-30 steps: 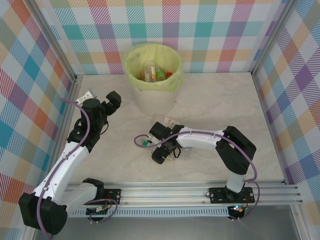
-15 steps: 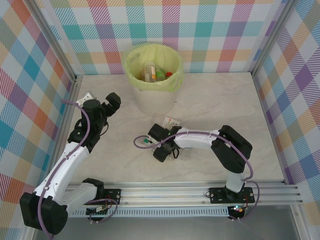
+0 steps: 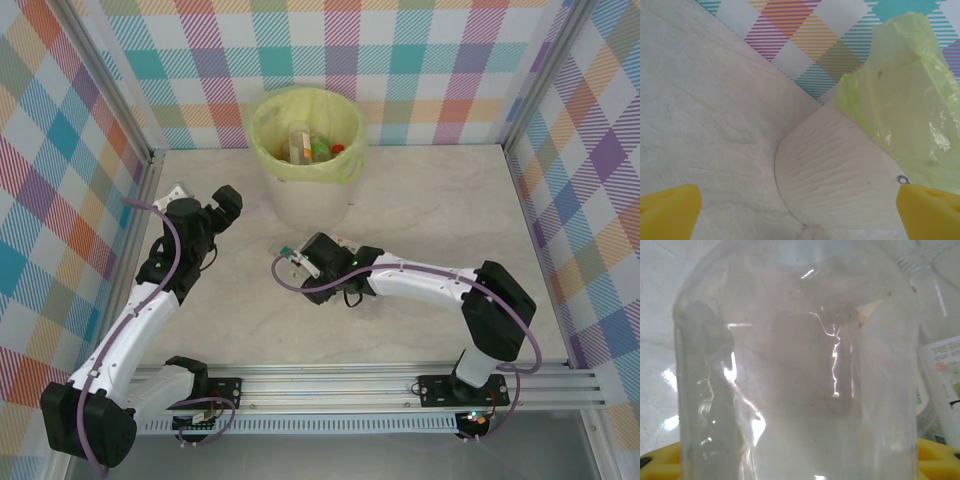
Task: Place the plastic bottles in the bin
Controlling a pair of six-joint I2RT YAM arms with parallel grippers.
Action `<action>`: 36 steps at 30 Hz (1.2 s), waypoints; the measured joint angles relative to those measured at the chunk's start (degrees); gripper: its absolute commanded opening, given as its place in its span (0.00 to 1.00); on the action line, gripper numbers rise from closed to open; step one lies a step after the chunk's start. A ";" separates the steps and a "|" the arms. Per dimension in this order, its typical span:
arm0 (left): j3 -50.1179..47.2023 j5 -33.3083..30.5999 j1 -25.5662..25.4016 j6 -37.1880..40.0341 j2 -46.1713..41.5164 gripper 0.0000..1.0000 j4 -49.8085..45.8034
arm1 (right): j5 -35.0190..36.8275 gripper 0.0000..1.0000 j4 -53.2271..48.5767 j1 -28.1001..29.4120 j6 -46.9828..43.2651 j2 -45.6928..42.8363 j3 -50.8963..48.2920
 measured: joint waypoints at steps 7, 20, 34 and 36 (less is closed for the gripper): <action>-0.13 0.26 0.11 -0.17 0.31 1.00 -1.25 | 0.90 0.58 4.37 0.00 0.55 -3.17 -1.07; -1.51 7.08 0.35 0.98 1.11 1.00 -3.69 | 2.80 0.56 15.80 0.00 -0.55 -10.47 -1.95; -9.86 13.09 0.37 -2.16 -1.46 1.00 -7.08 | -1.36 0.57 22.56 -6.23 -7.56 -13.68 5.38; -10.34 13.09 0.37 -2.78 -2.25 1.00 -7.08 | -2.36 0.57 23.45 -7.82 -8.55 -12.83 8.48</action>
